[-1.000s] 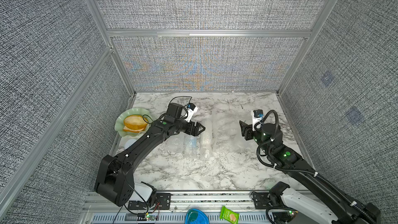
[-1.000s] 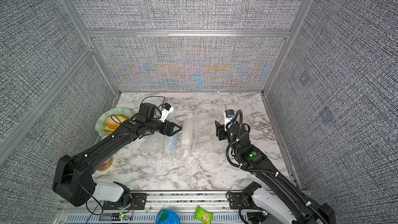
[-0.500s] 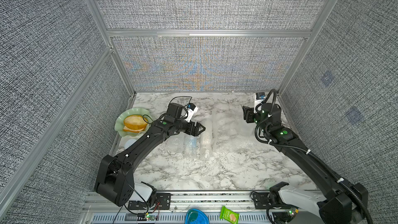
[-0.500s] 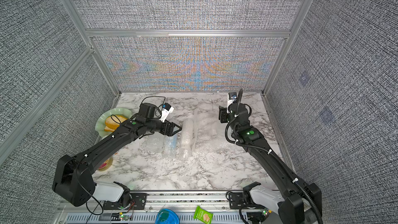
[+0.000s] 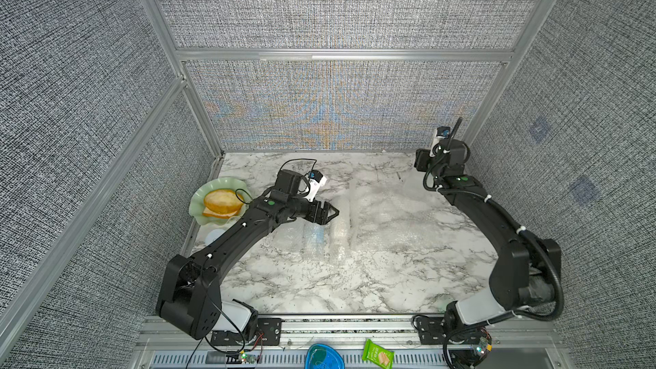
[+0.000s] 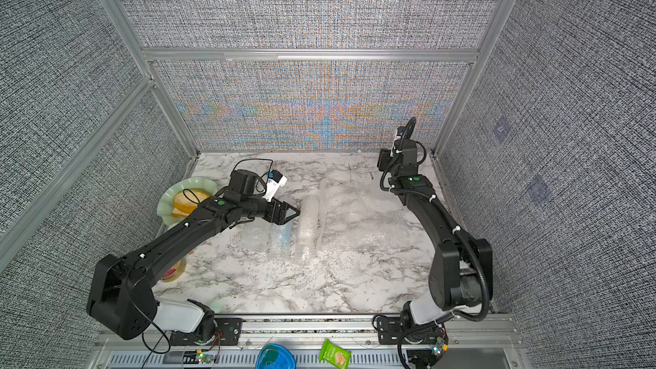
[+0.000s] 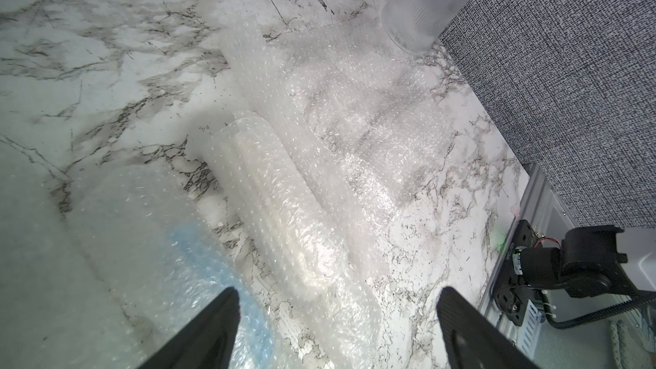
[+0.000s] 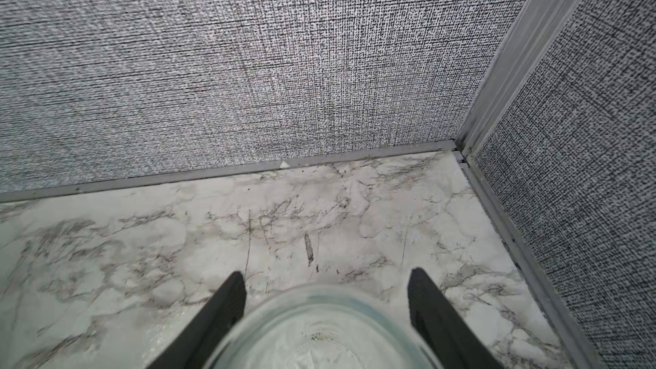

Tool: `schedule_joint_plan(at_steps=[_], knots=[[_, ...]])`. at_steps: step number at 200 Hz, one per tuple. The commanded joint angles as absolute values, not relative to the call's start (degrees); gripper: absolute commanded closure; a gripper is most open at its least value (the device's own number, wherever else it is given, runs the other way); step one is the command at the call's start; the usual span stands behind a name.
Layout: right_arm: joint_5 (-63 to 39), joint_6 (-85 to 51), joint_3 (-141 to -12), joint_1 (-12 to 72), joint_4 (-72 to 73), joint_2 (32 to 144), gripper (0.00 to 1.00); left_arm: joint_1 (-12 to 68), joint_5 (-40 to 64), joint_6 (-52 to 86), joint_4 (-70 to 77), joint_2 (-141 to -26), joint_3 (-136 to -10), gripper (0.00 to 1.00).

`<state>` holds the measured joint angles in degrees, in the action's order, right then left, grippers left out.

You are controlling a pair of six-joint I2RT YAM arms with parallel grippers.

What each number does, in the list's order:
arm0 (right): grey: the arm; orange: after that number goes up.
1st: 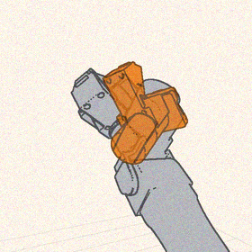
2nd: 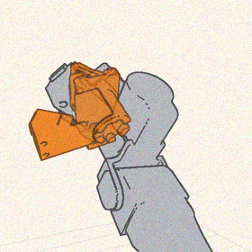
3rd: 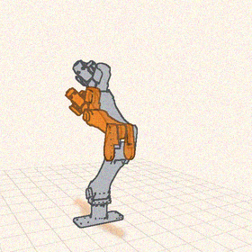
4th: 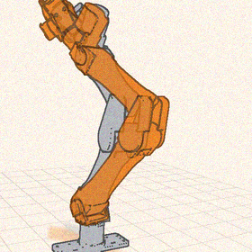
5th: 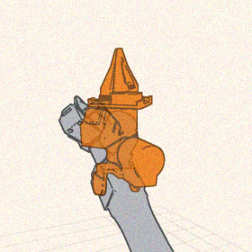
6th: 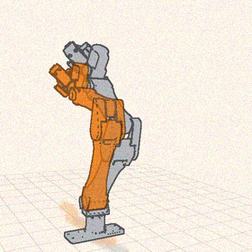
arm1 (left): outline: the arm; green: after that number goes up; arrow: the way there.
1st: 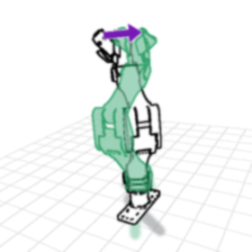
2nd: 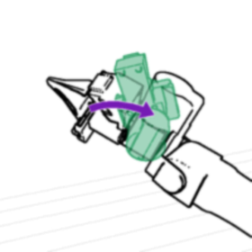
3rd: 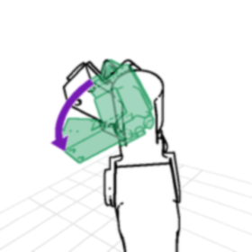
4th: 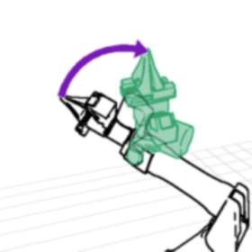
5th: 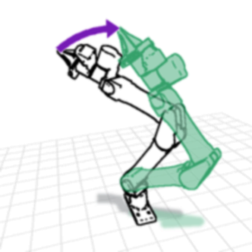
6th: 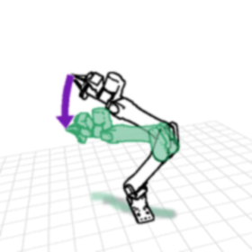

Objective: Unwrap the vase from the bubble wrap
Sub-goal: Place the vase at the center of the board.

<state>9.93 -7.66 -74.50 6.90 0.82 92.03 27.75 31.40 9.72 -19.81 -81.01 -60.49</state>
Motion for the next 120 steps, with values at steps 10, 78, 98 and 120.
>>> schedule_joint_plan(at_steps=[10, 78, 98, 120], knots=[[7.7, -7.0, -81.0, 6.7, 9.7, 99.9, 0.48, 27.1, 29.7, 9.8, -19.2, -80.6, -60.8, 0.11], [5.4, -4.9, -104.2, 7.6, 6.5, 119.6, 0.48, 23.1, 20.0, 11.2, -20.1, -80.2, -60.8, 0.11], [5.1, -4.0, -109.3, 8.0, 5.1, 124.2, 0.48, 21.7, 19.2, 11.6, -20.1, -79.3, -60.7, 0.11], [5.0, -3.7, -112.9, 8.1, 4.2, 127.8, 0.47, 20.3, 19.4, 12.0, -18.4, -78.1, -59.8, 0.11]])
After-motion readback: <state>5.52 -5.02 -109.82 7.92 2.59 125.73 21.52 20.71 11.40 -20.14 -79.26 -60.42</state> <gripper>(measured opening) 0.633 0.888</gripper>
